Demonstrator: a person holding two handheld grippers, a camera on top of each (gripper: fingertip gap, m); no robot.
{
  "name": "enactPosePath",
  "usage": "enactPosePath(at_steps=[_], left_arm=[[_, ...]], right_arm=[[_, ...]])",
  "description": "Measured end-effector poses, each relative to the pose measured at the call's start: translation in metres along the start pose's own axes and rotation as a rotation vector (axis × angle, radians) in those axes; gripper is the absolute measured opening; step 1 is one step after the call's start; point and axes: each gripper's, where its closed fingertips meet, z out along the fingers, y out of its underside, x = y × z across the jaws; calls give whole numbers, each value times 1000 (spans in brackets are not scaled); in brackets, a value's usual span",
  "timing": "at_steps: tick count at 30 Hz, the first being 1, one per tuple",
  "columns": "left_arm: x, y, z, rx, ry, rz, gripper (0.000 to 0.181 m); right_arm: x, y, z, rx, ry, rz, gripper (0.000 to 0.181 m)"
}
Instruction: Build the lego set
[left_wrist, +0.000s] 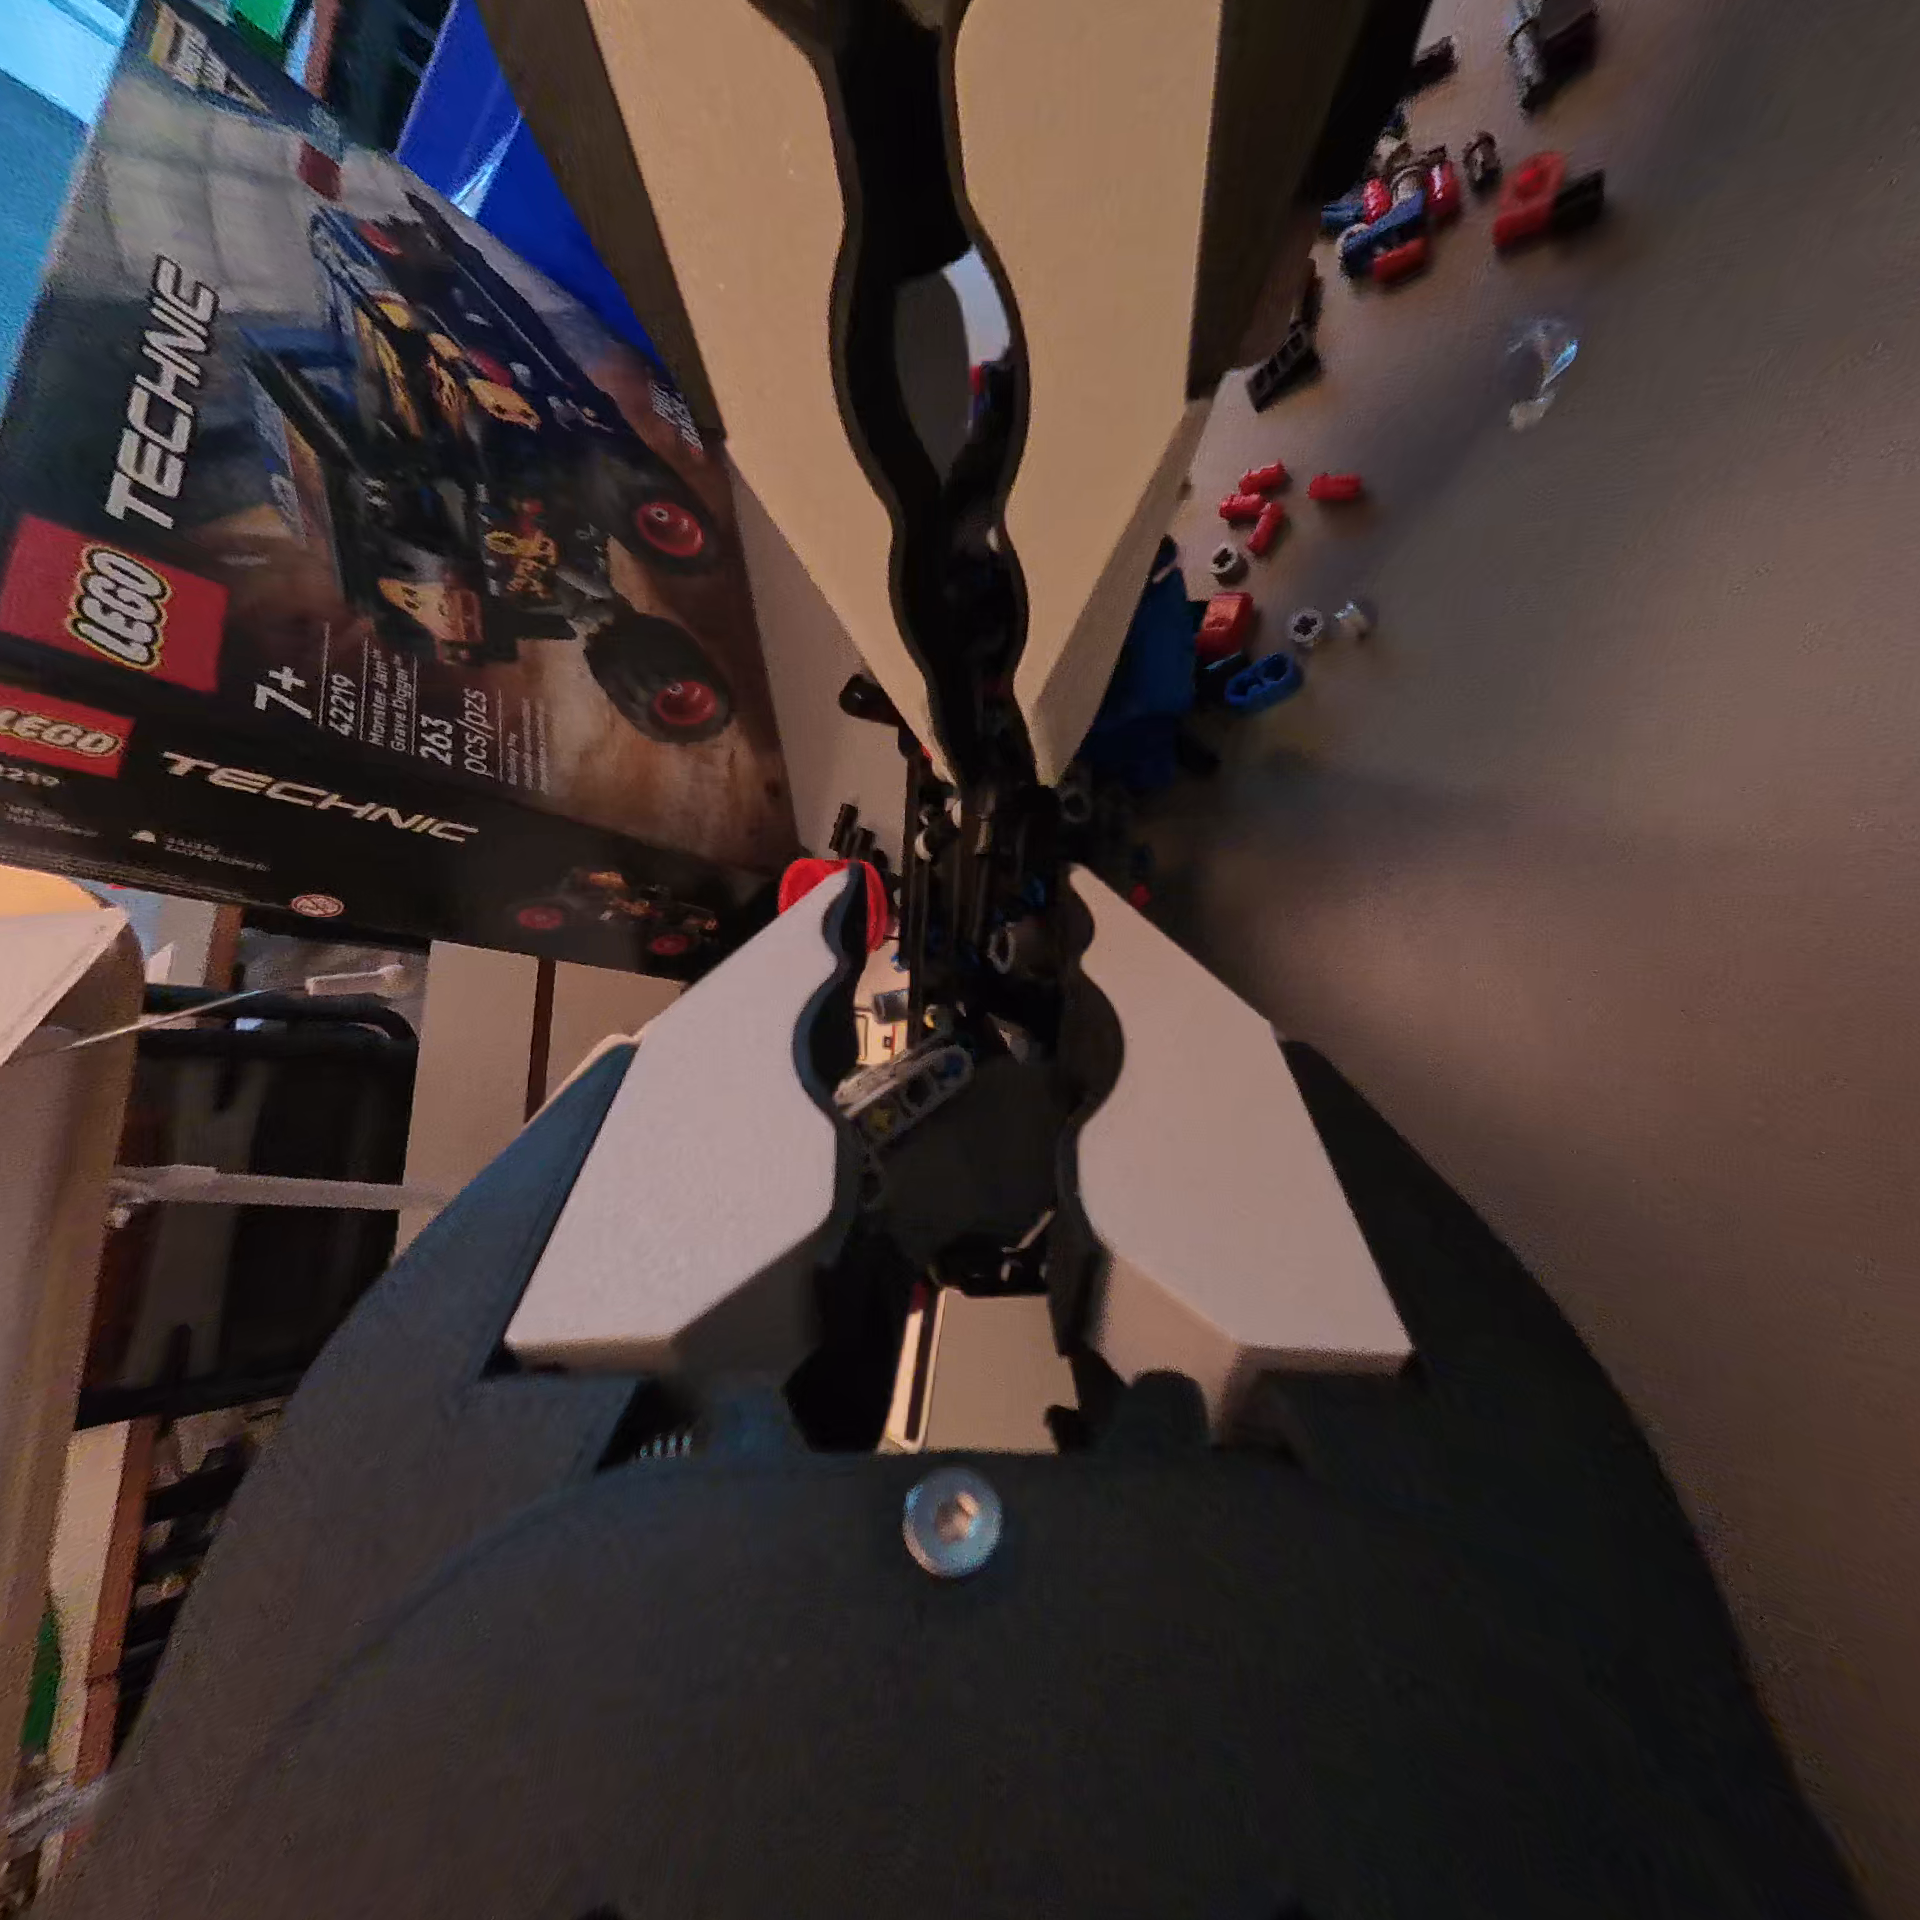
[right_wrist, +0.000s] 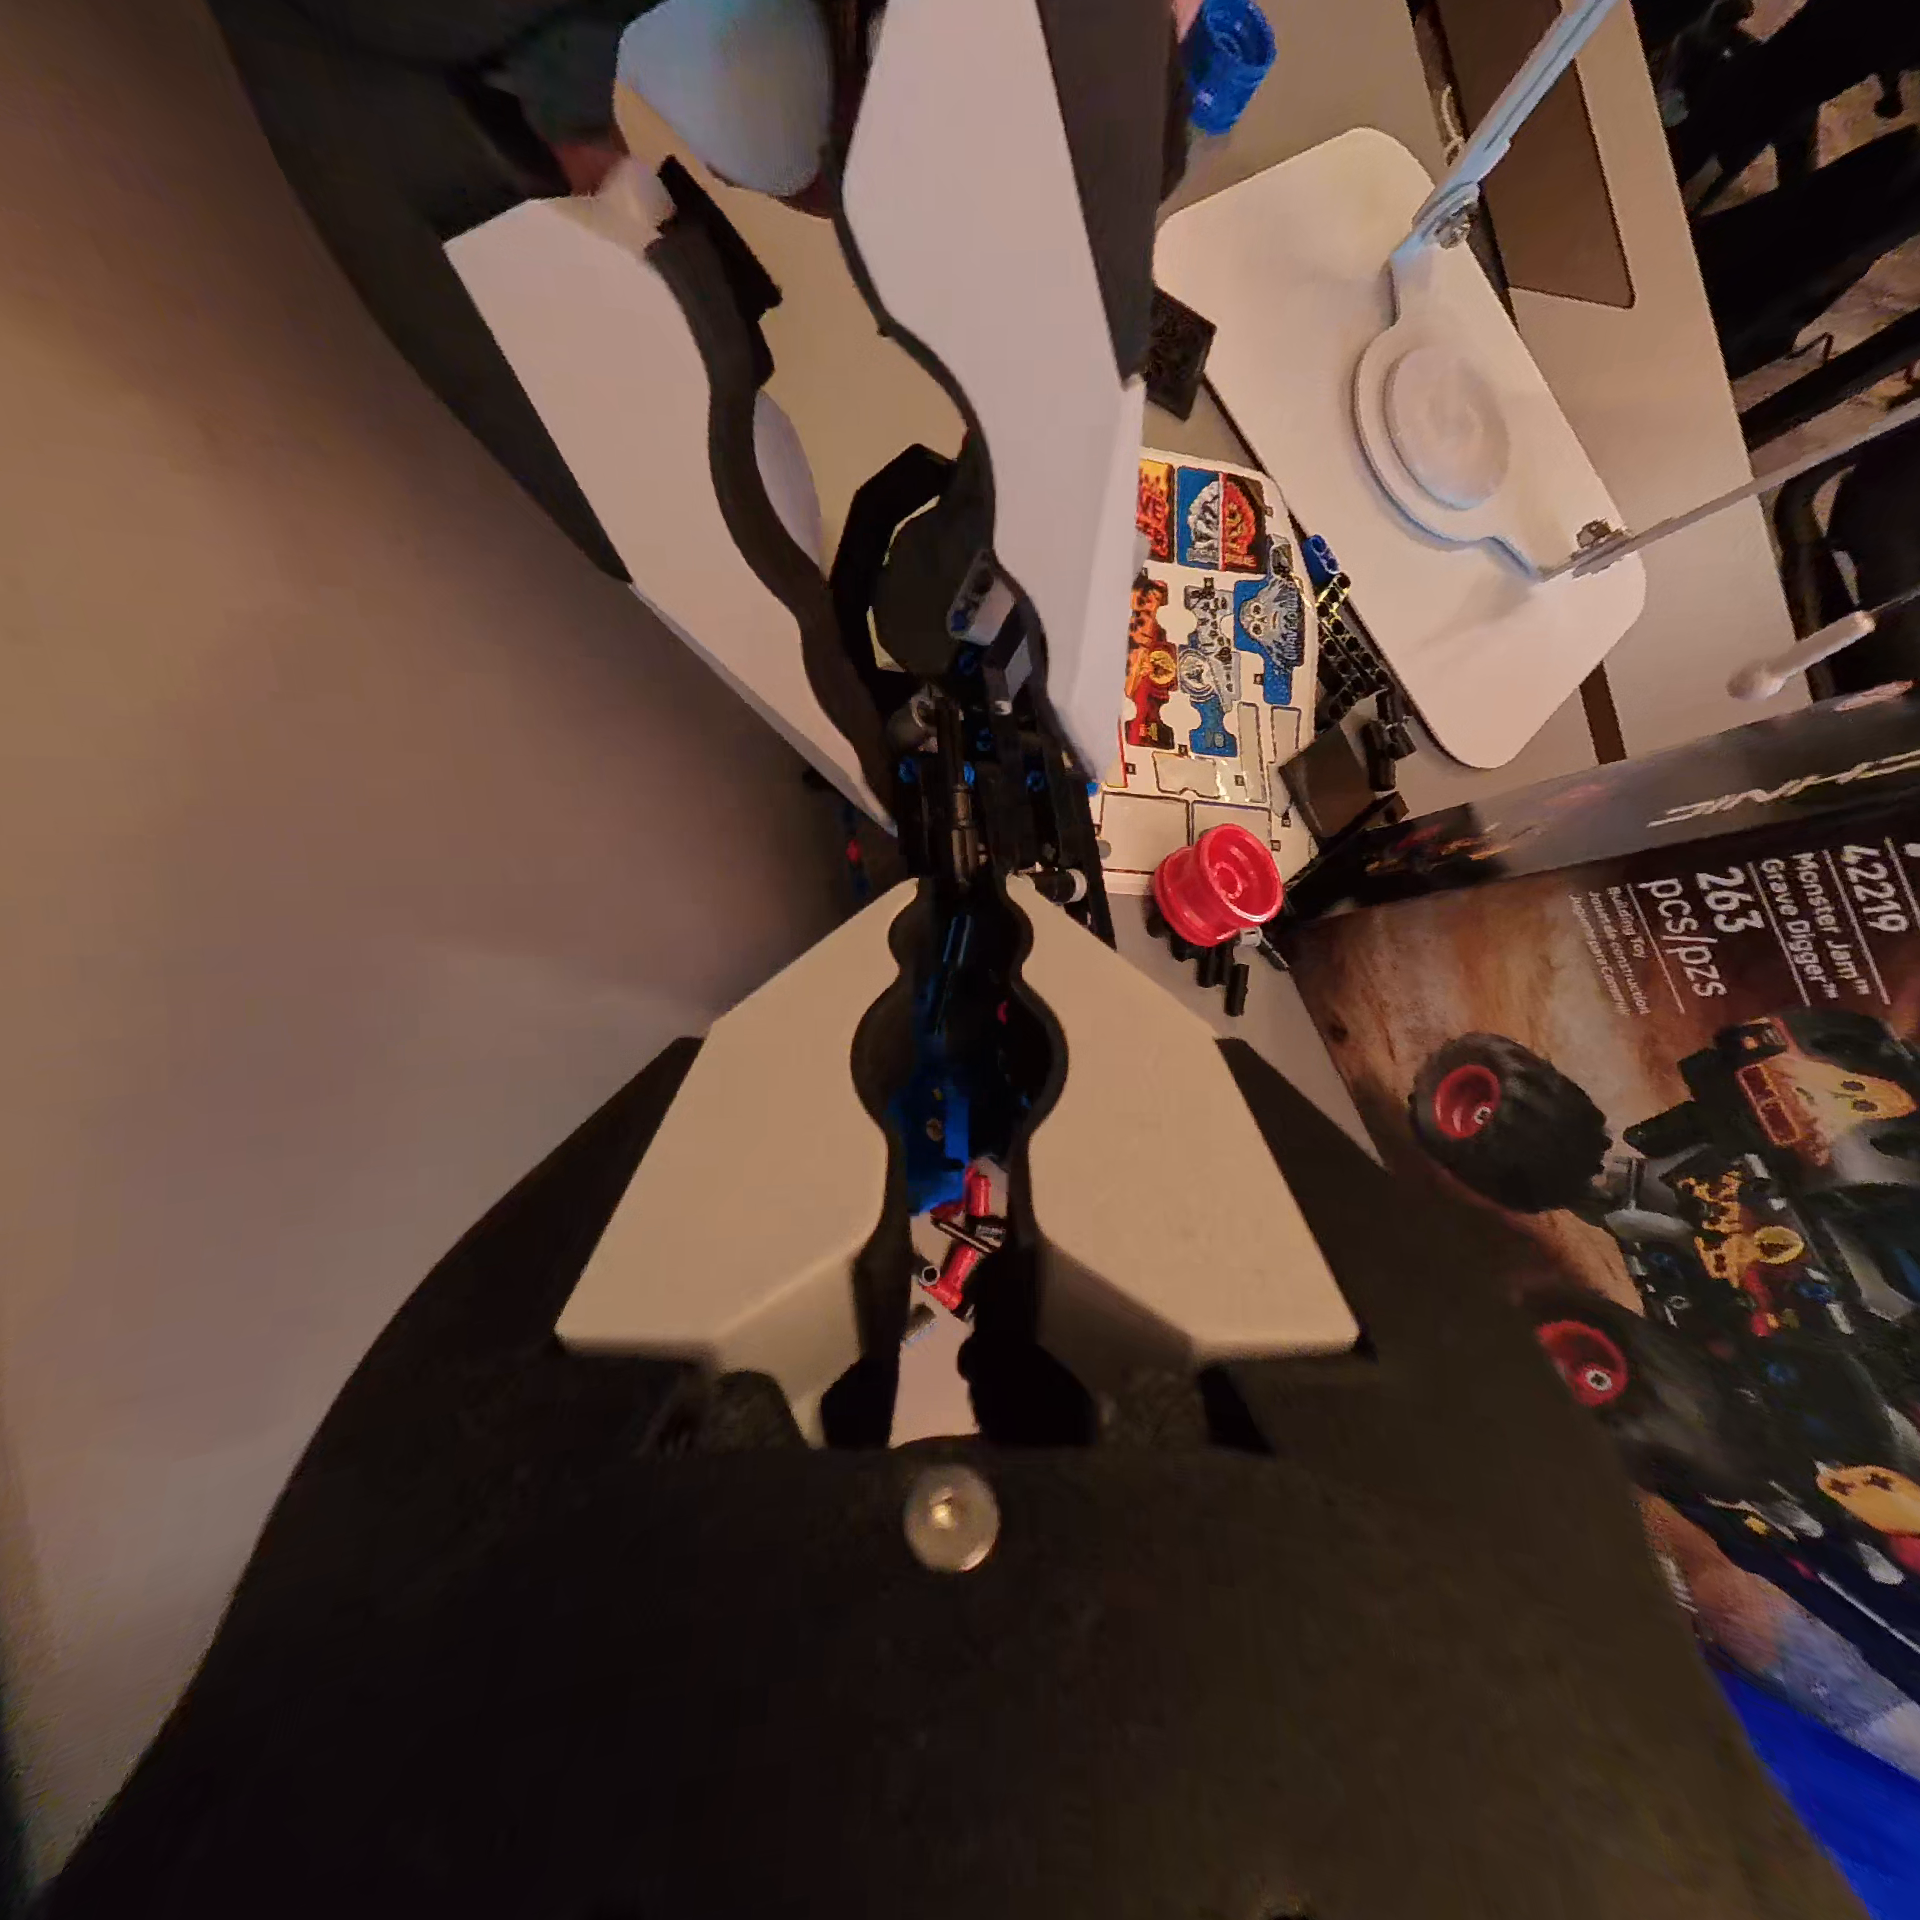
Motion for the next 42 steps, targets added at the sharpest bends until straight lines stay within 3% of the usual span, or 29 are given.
enactPosePath(at_steps=[9, 15, 18, 25, 37, 42], left_arm=[[3, -6, 1, 36, 70, -46, 14], [2, -5, 2, 57, 124, -95, 14], [6, -5, 0, 71, 187, -120, 14], [15, -7, -9, 109, 288, -121, 14], [16, -7, -11, 118, 294, -132, 14], [18, -6, -16, 134, 322, -131, 14]], right_arm=[[9, -2, -6, 13, 25, 32, 7], [12, -3, -6, 33, 36, 31, 8], [10, -3, -8, 50, 19, 14, 20], [-10, -3, -4, 33, -81, -21, 25], [-8, -6, -13, 67, -102, 6, 28], [-7, -17, -28, 114, -79, -17, 43]])
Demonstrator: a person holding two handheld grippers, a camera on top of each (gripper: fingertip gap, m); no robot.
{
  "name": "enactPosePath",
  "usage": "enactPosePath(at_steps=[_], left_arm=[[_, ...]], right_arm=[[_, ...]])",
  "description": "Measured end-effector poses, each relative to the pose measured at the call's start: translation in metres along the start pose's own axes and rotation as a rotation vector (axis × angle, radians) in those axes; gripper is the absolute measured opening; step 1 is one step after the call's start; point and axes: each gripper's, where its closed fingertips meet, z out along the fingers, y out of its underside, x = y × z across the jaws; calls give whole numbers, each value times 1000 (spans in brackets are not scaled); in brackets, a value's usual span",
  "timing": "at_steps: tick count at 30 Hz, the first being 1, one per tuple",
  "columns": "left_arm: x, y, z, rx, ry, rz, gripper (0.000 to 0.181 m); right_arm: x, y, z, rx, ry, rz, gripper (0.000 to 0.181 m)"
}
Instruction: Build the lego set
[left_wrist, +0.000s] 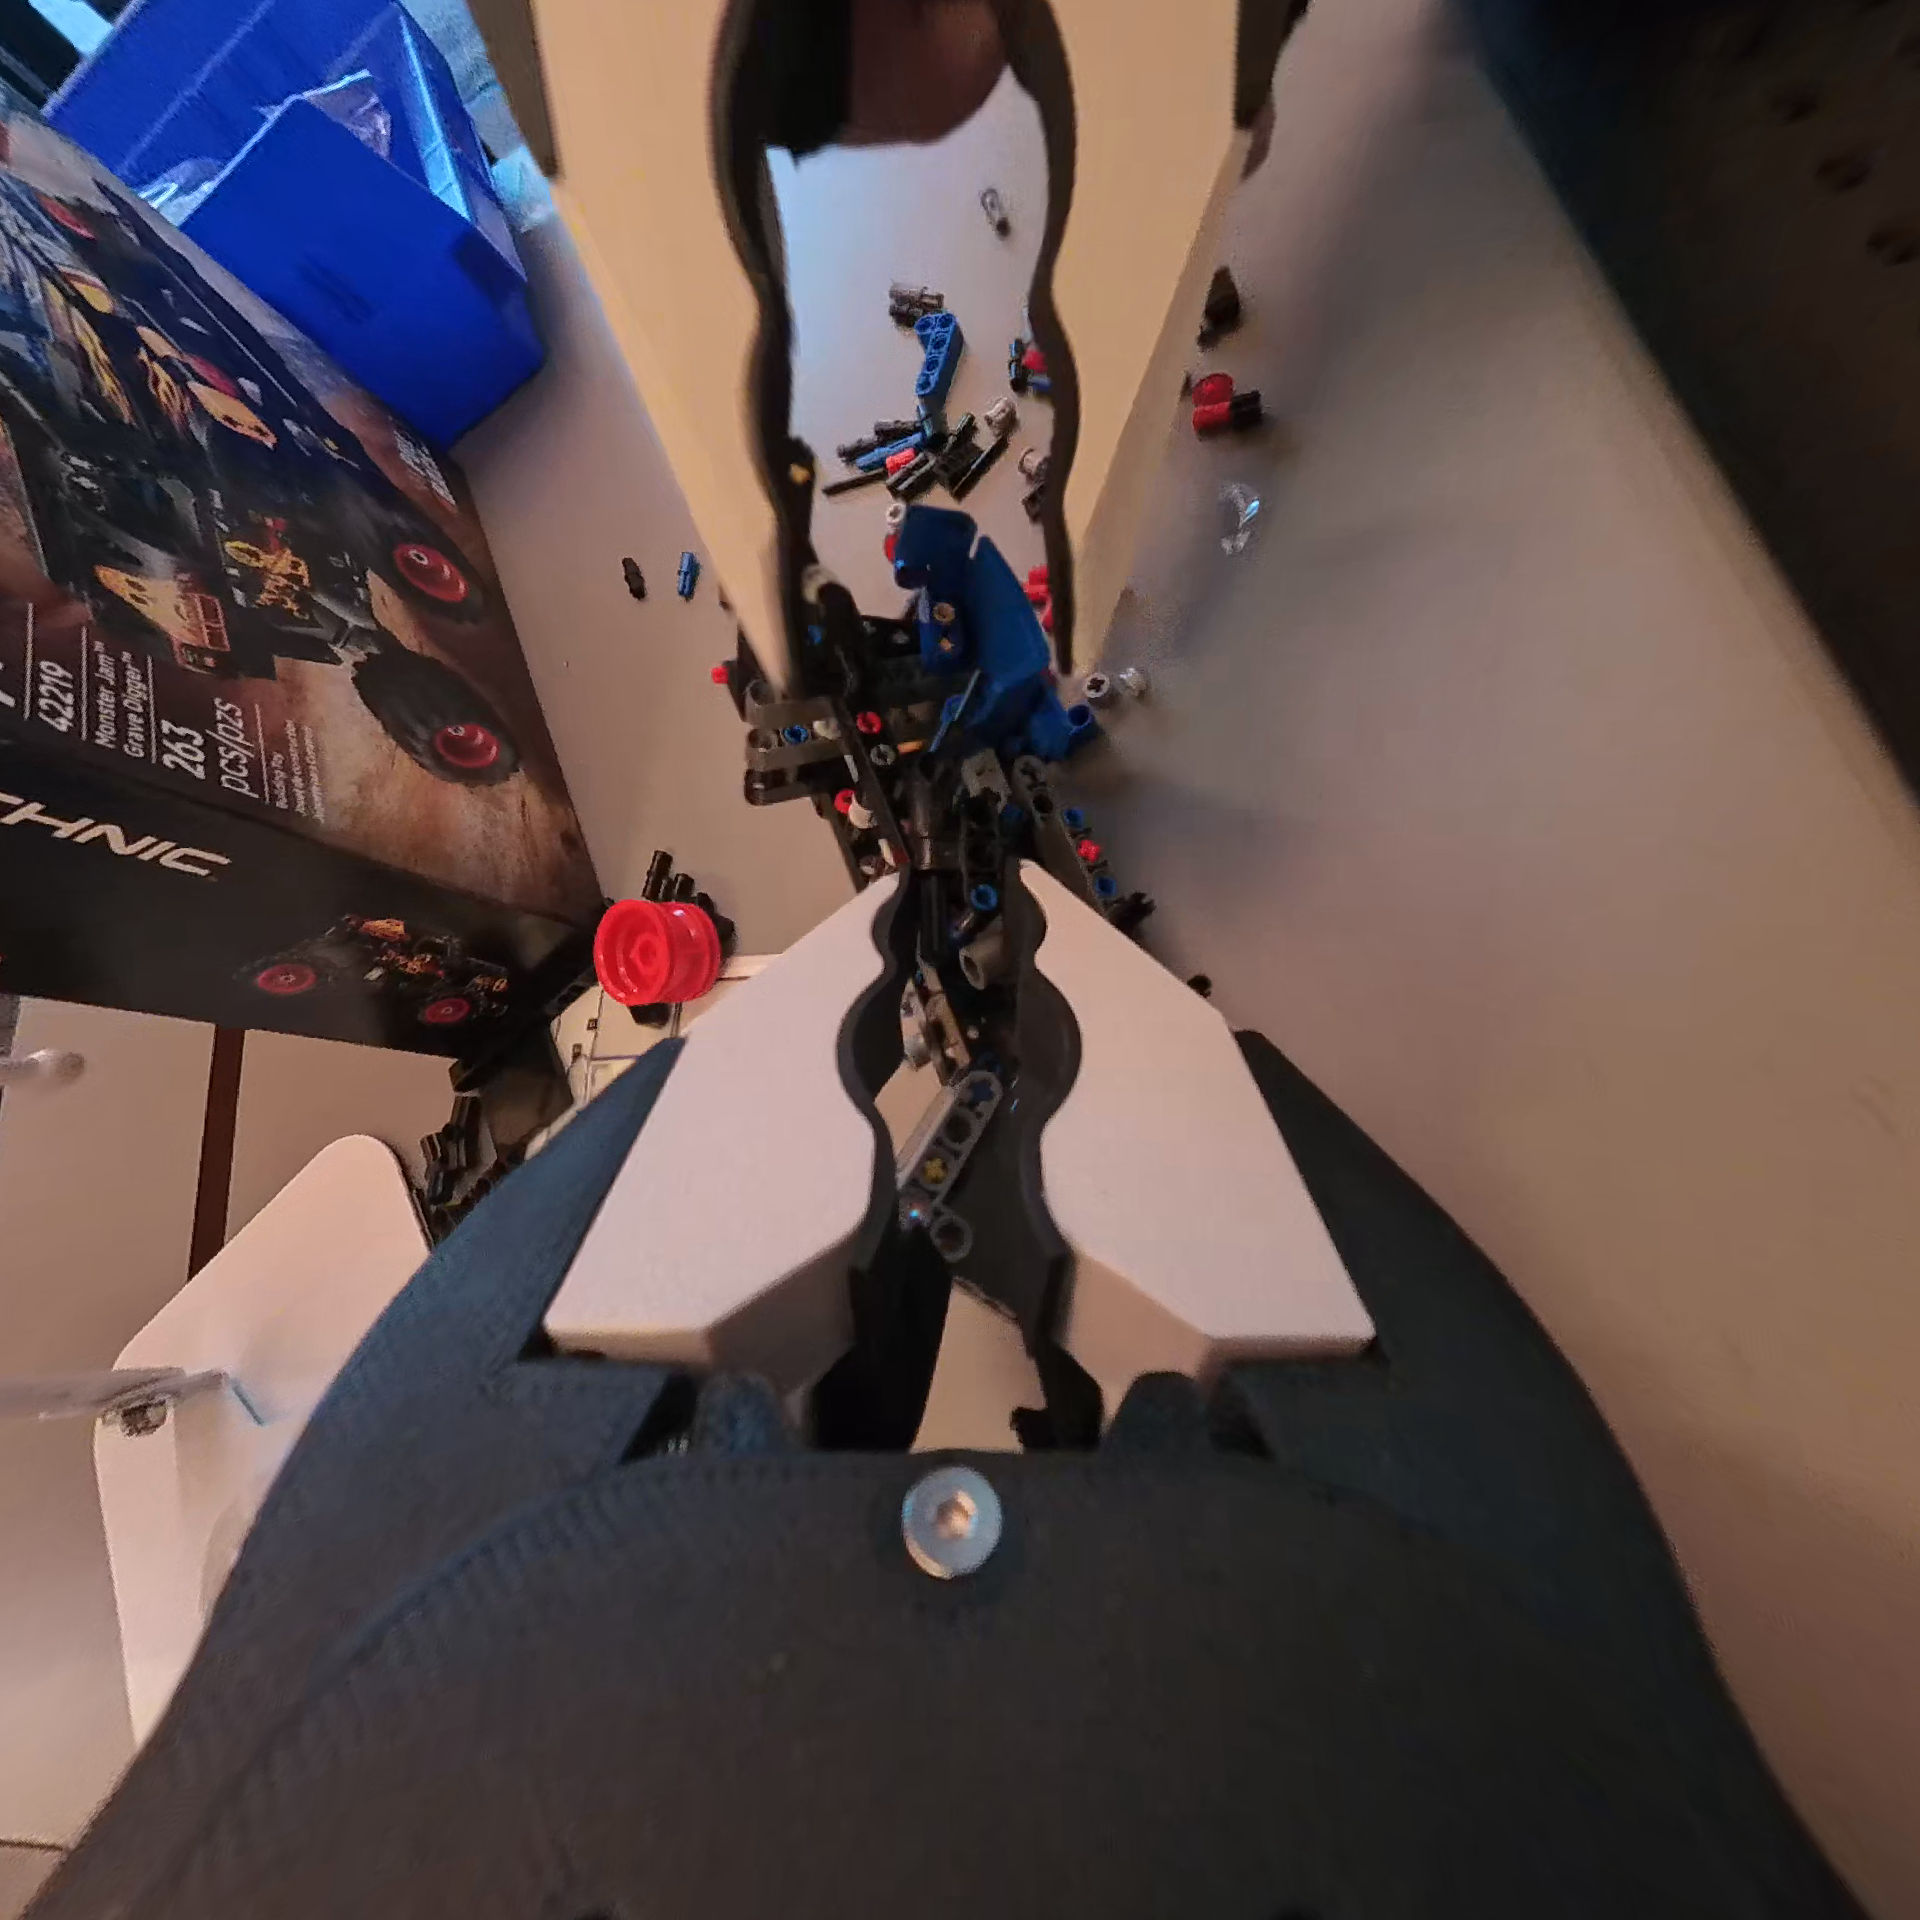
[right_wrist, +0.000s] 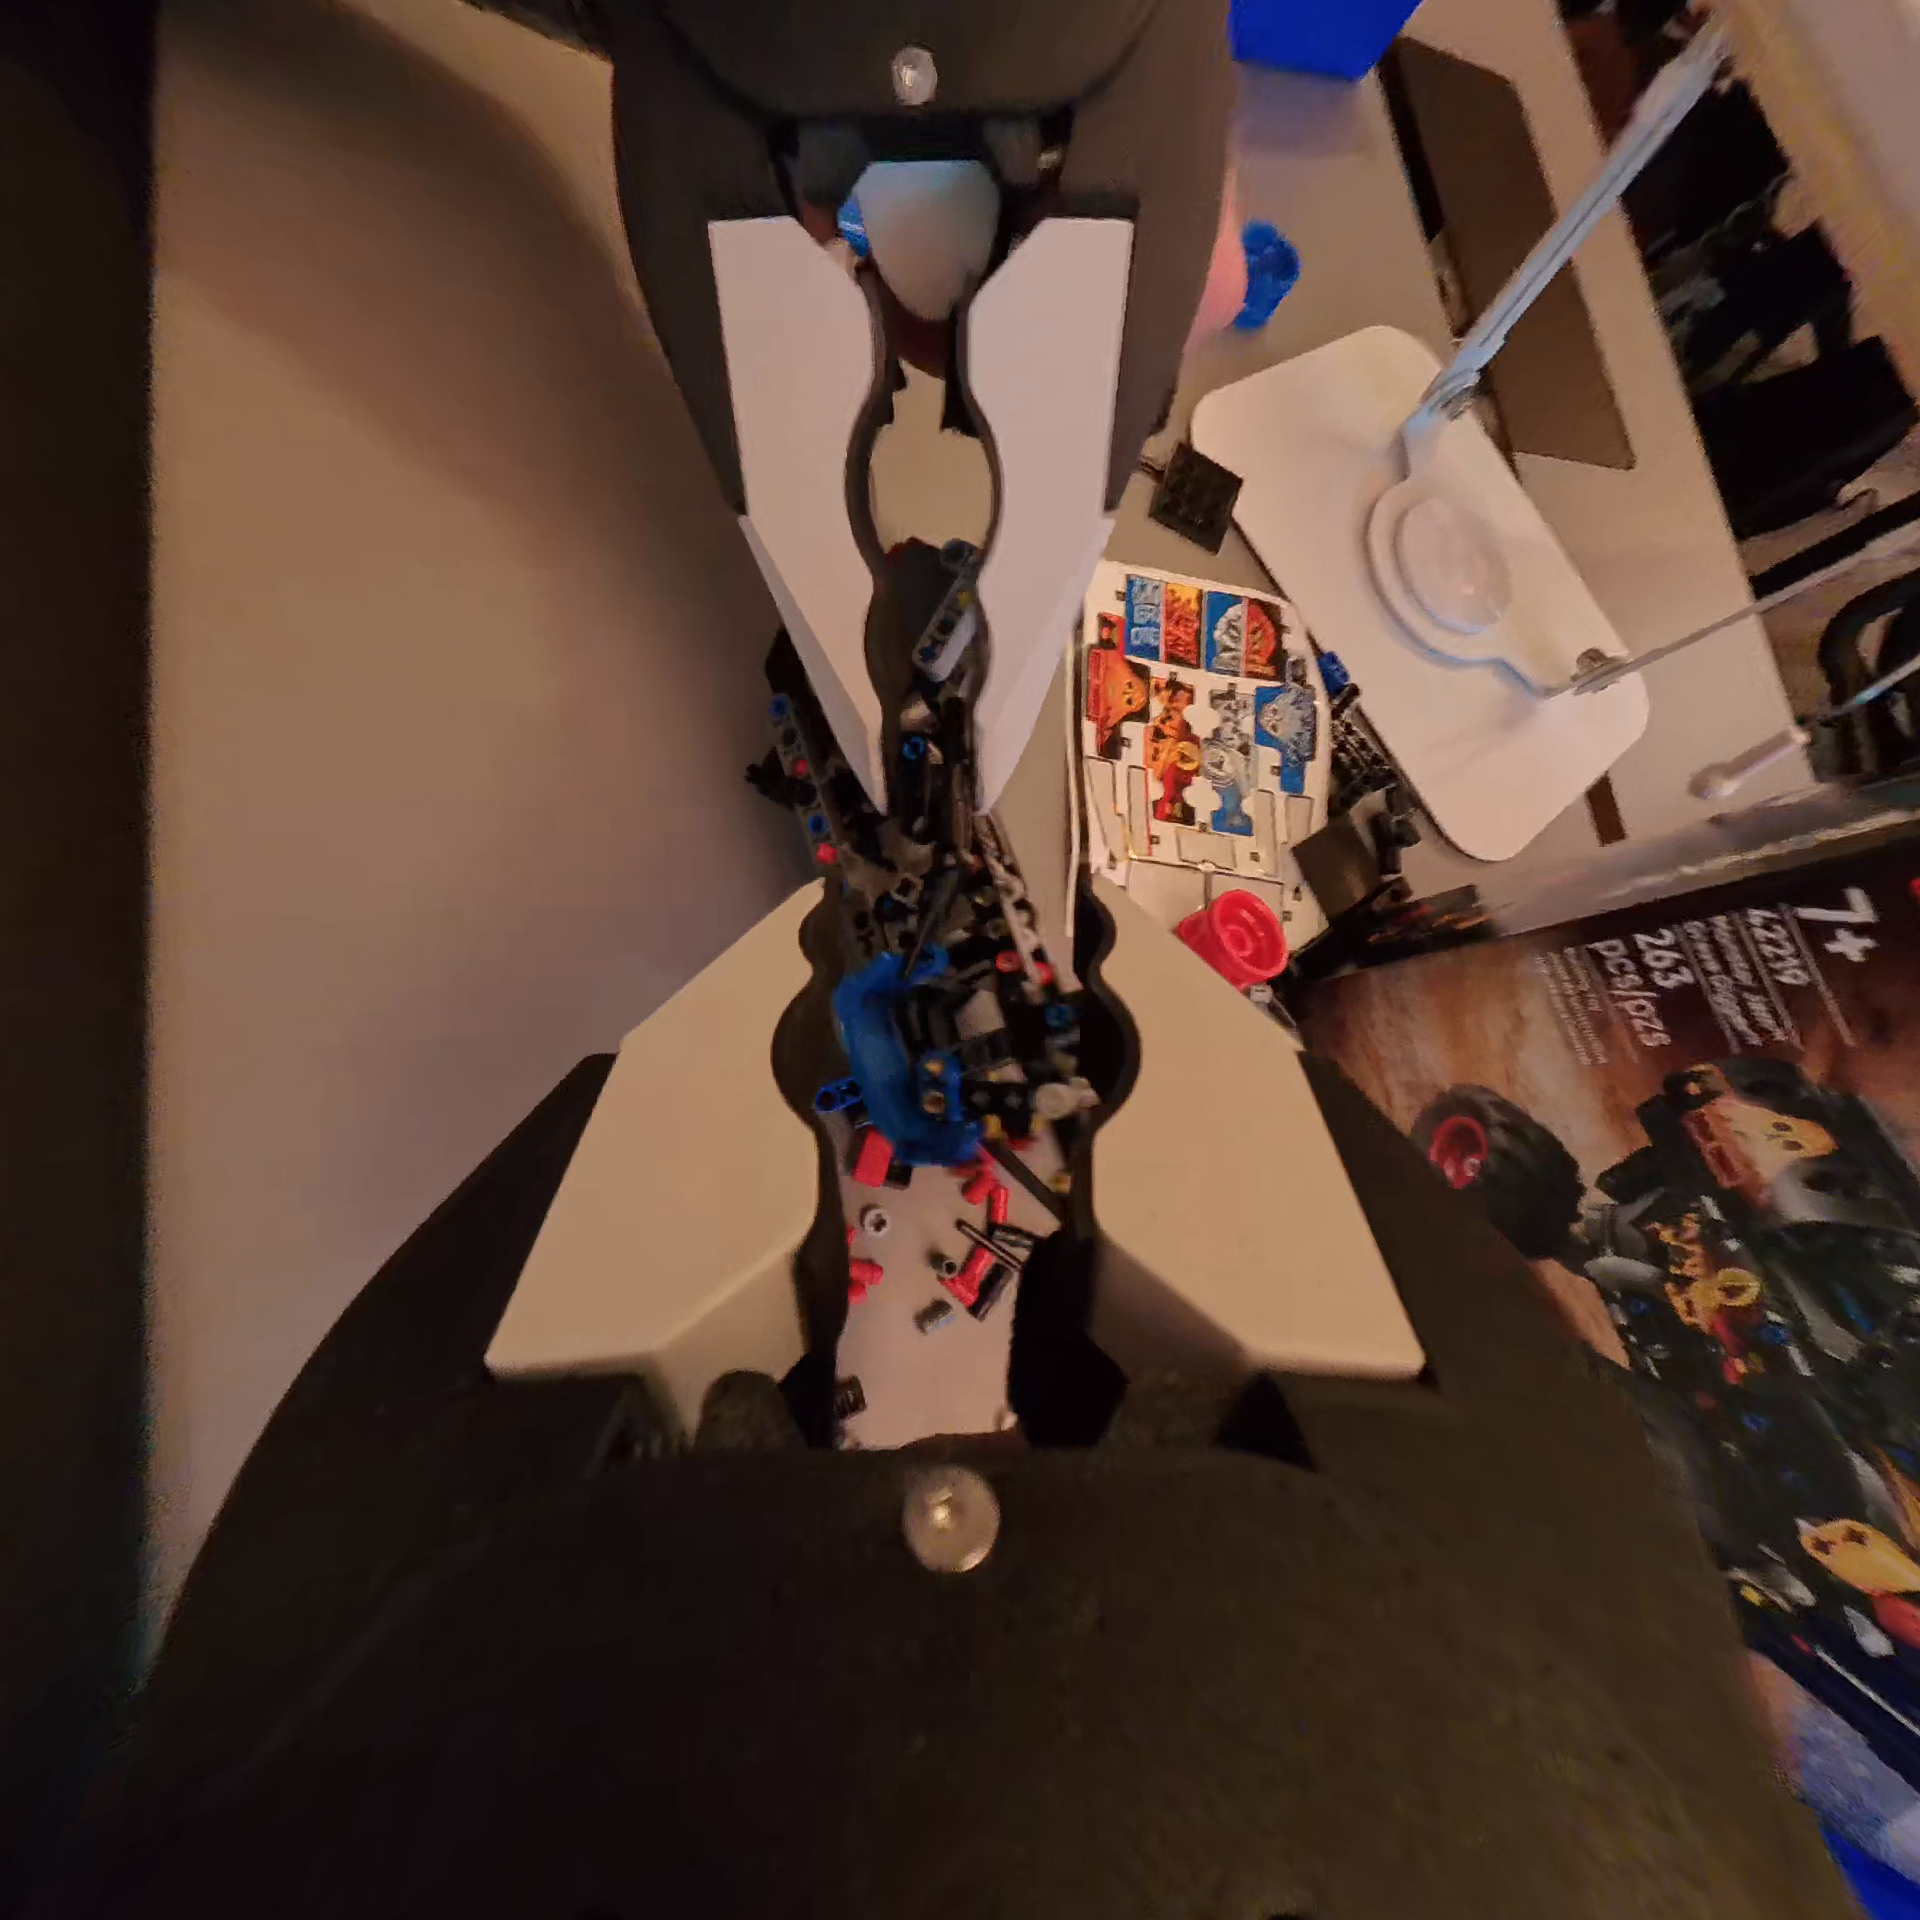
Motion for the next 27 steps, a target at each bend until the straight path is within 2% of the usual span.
enactPosePath(at_steps=[3, 8, 18, 22, 27], left_arm=[[4, -1, -1, 8, 21, 6, 14], [5, -1, -1, 9, 31, 8, 14], [-3, 4, -5, -6, -3, -38, 14], [-15, 11, -7, -31, -62, -83, 14], [-20, 14, -7, -42, -94, -134, 14]], right_arm=[[8, 8, -2, -12, 21, 25, 47], [-3, 27, 9, -107, -40, 24, 57], [-1, 25, 15, -91, -49, 59, 66], [2, 25, 18, -60, -58, 99, 63], [2, 27, 21, -64, -53, 104, 67]])
